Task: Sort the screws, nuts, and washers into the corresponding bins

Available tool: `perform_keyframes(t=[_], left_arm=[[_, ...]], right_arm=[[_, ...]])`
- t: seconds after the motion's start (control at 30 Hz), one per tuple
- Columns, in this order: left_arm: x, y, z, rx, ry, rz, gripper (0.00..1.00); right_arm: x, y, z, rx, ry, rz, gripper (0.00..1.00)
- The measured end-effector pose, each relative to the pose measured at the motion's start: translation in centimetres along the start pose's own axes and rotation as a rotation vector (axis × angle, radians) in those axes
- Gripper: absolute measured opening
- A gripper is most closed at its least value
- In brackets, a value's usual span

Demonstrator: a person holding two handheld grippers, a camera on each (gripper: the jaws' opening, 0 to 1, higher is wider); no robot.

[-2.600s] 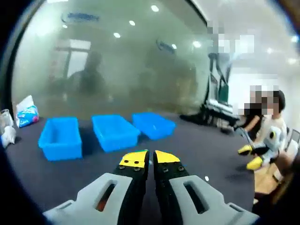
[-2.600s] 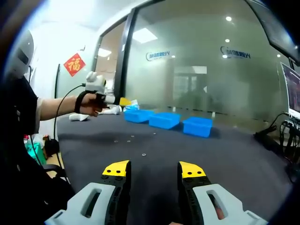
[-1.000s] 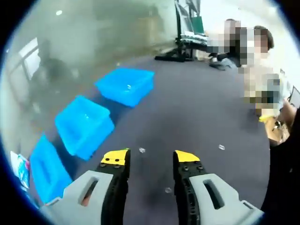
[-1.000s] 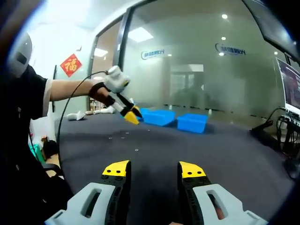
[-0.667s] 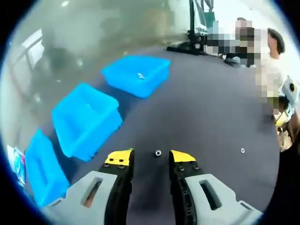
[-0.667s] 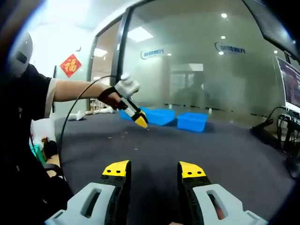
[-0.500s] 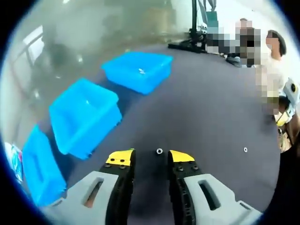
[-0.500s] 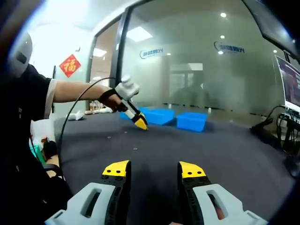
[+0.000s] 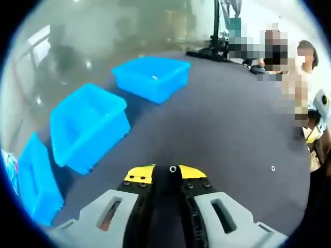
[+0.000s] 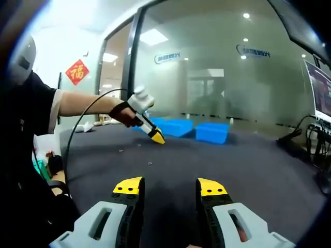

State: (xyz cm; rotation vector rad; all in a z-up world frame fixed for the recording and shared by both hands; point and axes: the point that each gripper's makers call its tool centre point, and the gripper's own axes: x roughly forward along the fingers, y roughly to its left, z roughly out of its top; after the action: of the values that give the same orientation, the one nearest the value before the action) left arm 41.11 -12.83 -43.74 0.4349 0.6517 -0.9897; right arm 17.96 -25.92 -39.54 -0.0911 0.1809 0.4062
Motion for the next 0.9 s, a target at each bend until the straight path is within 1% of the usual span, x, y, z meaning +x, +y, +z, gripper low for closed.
perform_keyframes(t=[0.13,0.2,0.47,0.53,0.57,0.73,0.77,0.8,0.83,0.87,0.9], left_arm=[[0.1,0.1,0.0,-0.003,-0.013,0.009,0.1],[0.0,0.0,0.0,-0.009,-0.02,0.012,0.06],[-0.1,0.3,0.0,-0.032,-0.067,0.051,0.05],[-0.4,0.1,0.1,-0.056,-0.093,0.051,0.04],[-0.7,-0.1,0.3,-0.066,-0.117,0.051,0.04],[-2.4,-0.8,0.6,-0.095,-0.193,0.061,0.04],[-2.9,-0.8,0.7,-0.103,-0.211,0.071,0.04],[-3.4,-0.5,0.7,-0.099,-0.225,0.1,0.04],[-3.9,-0.1,0.7,-0.075,-0.239,0.144,0.04],[-4.4,-0.1,0.7,-0.05,-0.254,0.168,0.04],[-4.9,-0.3,0.7,-0.038,-0.271,0.177,0.04]], right_arm=[[0.1,0.2,0.4,0.001,-0.007,0.005,0.37],[0.1,0.3,0.7,-0.003,-0.012,0.008,0.37],[0.2,0.5,0.7,-0.007,-0.012,0.01,0.37],[0.2,0.5,0.8,-0.009,-0.012,0.01,0.37],[0.2,0.5,0.9,-0.011,-0.013,0.01,0.37],[0.3,0.5,1.3,-0.017,-0.023,0.007,0.37],[0.4,0.5,1.4,-0.018,-0.024,0.006,0.37],[0.4,0.5,1.5,-0.018,-0.026,0.006,0.37],[0.4,0.5,1.6,-0.018,-0.028,0.005,0.37],[0.5,0.6,1.7,-0.017,-0.031,0.004,0.37],[0.6,0.6,1.8,-0.017,-0.034,0.003,0.37]])
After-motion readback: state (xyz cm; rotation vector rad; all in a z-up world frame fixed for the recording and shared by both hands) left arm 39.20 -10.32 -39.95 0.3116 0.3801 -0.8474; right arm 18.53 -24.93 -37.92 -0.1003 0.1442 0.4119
